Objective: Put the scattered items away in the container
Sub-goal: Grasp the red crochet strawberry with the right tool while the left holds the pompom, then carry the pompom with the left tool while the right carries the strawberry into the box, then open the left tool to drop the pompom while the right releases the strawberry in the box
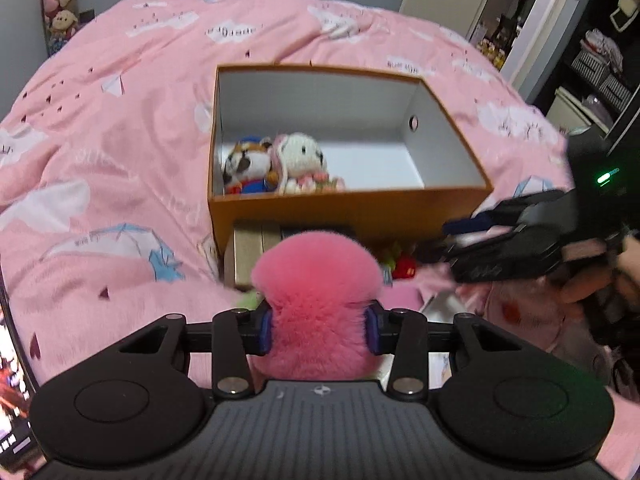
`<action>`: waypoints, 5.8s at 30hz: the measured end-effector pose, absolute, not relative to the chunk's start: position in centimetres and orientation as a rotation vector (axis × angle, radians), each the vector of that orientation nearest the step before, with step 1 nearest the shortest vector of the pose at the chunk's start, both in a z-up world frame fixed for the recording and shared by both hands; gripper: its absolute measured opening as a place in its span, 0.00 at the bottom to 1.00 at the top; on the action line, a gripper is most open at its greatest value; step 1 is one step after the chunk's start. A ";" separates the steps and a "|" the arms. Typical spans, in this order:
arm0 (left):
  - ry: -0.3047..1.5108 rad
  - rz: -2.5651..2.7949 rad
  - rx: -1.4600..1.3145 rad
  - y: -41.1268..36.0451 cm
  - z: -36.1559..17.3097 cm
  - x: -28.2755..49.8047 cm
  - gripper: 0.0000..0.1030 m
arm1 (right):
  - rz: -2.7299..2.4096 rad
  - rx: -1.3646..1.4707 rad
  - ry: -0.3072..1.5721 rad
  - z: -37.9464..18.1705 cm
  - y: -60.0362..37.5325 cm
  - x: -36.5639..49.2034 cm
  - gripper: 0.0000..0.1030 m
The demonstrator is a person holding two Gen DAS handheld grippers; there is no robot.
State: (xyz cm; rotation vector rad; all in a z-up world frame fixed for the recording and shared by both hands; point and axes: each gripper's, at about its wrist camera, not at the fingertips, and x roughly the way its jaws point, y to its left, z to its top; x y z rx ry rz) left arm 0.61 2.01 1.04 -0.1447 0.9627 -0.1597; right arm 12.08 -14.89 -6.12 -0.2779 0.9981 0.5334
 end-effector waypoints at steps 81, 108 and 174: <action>0.809 -0.211 -0.165 1.3 4.8 14.3 0.47 | 0.539 -0.011 0.728 2.3 -18.4 13.8 0.36; 1.093 -0.377 -0.208 -1.5 -4.4 19.6 0.49 | 0.526 -0.163 0.959 -3.5 -18.8 18.3 0.36; 1.033 -0.242 -0.196 2.9 -3.1 15.7 0.41 | 0.658 -0.245 1.138 -7.7 -11.9 25.2 0.42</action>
